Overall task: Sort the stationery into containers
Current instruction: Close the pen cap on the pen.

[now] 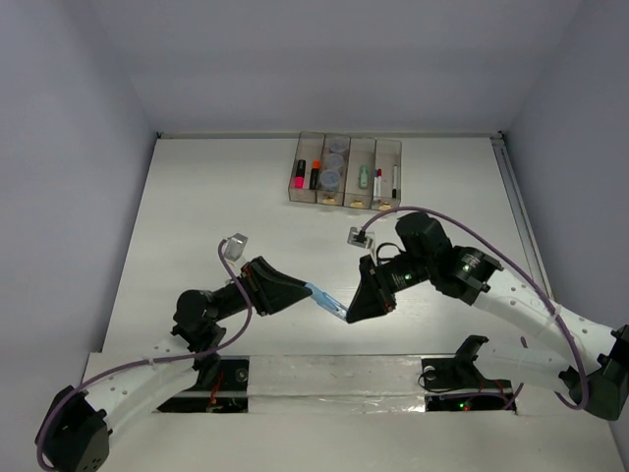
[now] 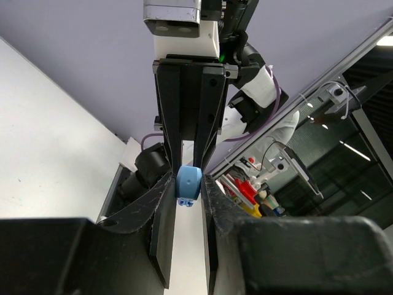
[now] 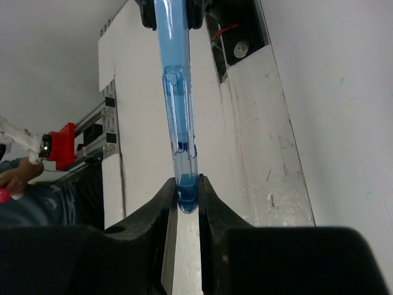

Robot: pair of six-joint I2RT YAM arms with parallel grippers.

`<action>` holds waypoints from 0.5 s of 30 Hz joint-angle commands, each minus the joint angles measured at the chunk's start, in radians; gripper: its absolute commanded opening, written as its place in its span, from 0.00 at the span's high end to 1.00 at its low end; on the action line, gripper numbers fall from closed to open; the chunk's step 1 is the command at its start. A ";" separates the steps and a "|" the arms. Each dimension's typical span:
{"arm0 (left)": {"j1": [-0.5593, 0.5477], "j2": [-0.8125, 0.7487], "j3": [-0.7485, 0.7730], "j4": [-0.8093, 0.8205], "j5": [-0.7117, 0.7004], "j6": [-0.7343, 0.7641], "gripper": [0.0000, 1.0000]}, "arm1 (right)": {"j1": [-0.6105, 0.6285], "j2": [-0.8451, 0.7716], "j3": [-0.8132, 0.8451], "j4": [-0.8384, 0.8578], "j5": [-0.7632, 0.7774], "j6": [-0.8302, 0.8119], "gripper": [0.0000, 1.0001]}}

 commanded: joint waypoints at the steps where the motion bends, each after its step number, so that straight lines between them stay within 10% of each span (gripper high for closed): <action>1: -0.022 -0.029 0.030 0.167 0.042 -0.046 1.00 | -0.005 0.004 -0.010 0.062 0.076 -0.003 1.00; 15: -0.182 0.009 0.085 0.031 -0.084 0.097 1.00 | -0.005 0.022 -0.029 0.190 0.135 0.057 1.00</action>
